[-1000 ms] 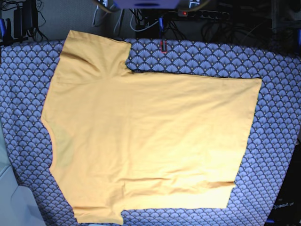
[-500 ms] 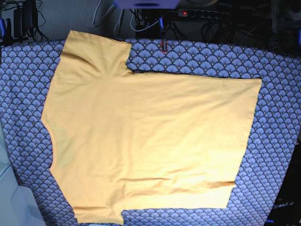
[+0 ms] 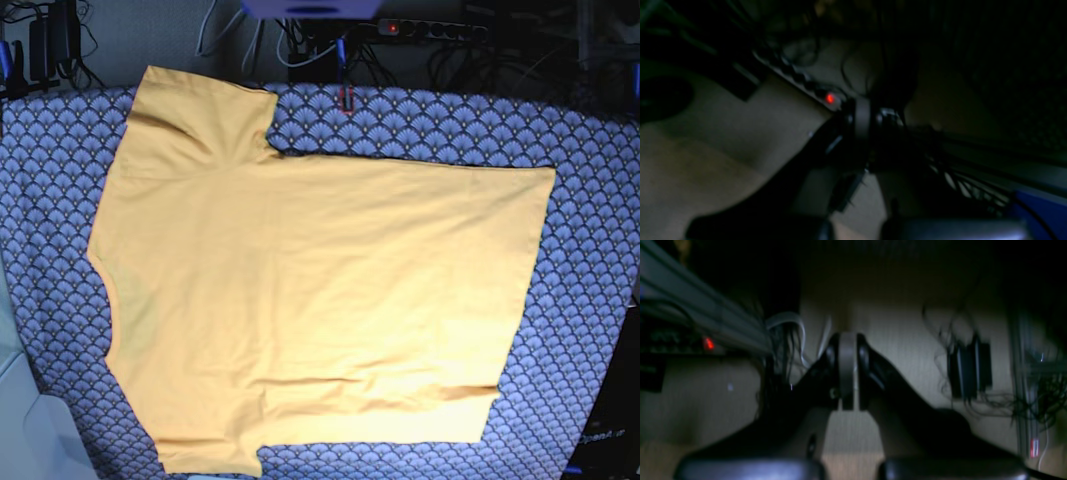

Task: Fold the T-shirt properly

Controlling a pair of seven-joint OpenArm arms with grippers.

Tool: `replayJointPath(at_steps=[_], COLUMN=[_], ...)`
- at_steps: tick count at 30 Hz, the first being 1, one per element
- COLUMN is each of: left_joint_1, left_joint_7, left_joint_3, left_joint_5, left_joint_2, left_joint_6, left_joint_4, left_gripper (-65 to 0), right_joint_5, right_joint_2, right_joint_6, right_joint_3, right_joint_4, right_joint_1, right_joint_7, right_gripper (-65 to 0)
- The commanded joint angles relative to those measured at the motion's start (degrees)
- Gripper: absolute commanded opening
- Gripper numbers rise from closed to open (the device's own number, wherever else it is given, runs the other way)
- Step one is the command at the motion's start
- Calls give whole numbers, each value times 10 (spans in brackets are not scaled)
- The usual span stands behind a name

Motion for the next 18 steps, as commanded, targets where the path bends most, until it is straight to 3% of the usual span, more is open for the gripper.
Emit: replayJointPath(at_steps=[1,9,15,18], left_joint_1=[16,87,135,188], left_joint_7=[-29,-200,-195,-195], left_joint_3=[0,1,0,-1], left_joint_5=[-2,-62,-62,-63], left_joint_2=[-1,15,25,41], left_joint_6=[-4,-8,-20,-21], left_joint_4=[0,0,40,126], left_gripper=[-650,-650,-650,-650], right_joint_5=[3,3,3,3], right_joint_2=[3,13,26,28], right_joint_6=[-6,-6,-6,-6], right_joint_3=[2,2,4,21], right_joint_4=[4,97,256,365], right_joint_1=[-21,-87,-190,-254], right_joint_7=[3,2,0,-7], right_gripper=[-650,-650,-650,-650])
